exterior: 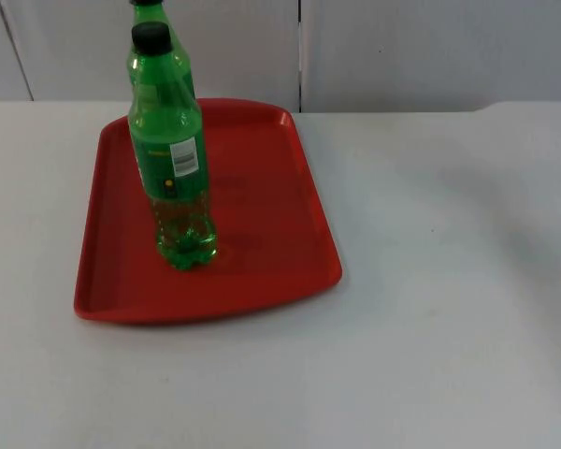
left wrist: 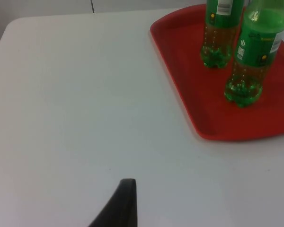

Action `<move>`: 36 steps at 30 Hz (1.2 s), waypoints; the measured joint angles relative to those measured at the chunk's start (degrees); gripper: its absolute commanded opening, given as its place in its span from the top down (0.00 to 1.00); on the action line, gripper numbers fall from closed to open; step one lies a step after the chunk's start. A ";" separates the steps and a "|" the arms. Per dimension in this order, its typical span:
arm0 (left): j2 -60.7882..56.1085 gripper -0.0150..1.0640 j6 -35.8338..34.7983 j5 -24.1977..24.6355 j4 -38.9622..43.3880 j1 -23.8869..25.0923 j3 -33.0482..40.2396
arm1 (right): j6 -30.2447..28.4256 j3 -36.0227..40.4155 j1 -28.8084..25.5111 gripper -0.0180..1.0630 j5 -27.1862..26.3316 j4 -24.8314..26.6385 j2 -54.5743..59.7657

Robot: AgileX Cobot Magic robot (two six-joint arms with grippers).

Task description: Place the bottle upright on the tray.

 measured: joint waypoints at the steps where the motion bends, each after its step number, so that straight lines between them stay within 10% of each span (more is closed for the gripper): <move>1: 0.00 0.01 0.00 0.00 0.00 0.00 0.00 | 1.36 0.00 -0.83 0.02 1.02 0.00 0.00; 14: 0.00 0.01 0.00 0.00 0.00 0.00 0.00 | 5.62 7.57 -9.27 0.02 -7.66 0.02 0.11; 25: 0.00 0.01 0.00 0.00 0.00 0.00 0.00 | -14.62 7.43 -9.10 0.02 -9.55 -0.08 -14.01; 29: 0.00 0.01 0.00 0.00 0.00 0.00 0.00 | -17.83 7.43 -8.63 0.02 1.09 0.02 -20.91; 34: 0.00 0.01 0.00 0.00 0.00 0.00 0.00 | -20.56 7.43 -8.76 0.02 33.91 2.57 -26.45; 36: 0.00 0.01 0.00 0.00 0.00 0.00 0.00 | -26.05 7.43 -8.86 0.02 38.51 6.61 -27.11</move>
